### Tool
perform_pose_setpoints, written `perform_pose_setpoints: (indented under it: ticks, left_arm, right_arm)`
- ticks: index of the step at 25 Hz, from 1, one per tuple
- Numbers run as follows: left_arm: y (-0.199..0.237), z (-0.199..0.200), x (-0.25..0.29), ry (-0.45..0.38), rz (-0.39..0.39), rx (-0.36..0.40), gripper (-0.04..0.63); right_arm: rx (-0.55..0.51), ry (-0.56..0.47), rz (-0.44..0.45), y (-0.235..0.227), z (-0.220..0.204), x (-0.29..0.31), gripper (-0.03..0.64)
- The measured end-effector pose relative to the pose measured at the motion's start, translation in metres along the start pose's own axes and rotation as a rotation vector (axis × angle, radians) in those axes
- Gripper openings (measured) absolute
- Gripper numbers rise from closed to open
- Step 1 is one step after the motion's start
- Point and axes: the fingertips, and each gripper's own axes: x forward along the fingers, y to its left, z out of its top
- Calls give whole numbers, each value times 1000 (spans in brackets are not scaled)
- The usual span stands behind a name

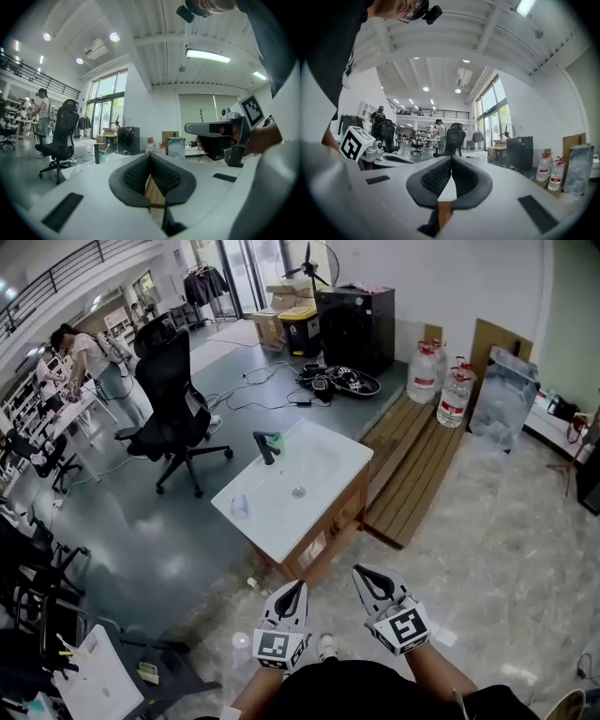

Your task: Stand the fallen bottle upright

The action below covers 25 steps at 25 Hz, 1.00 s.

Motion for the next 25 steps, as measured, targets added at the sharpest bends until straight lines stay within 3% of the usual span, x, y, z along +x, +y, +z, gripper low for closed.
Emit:
perform_pose_setpoints:
  ticks: [12,25]
  left_arm:
    - [110,13,37,-4,0,-34,15]
    - [206,-21,72,84,88,-97,15]
  right_arm:
    - [-36,38,12,3,4,118,15]
    - [-31,69,87,6,-4,227,15]
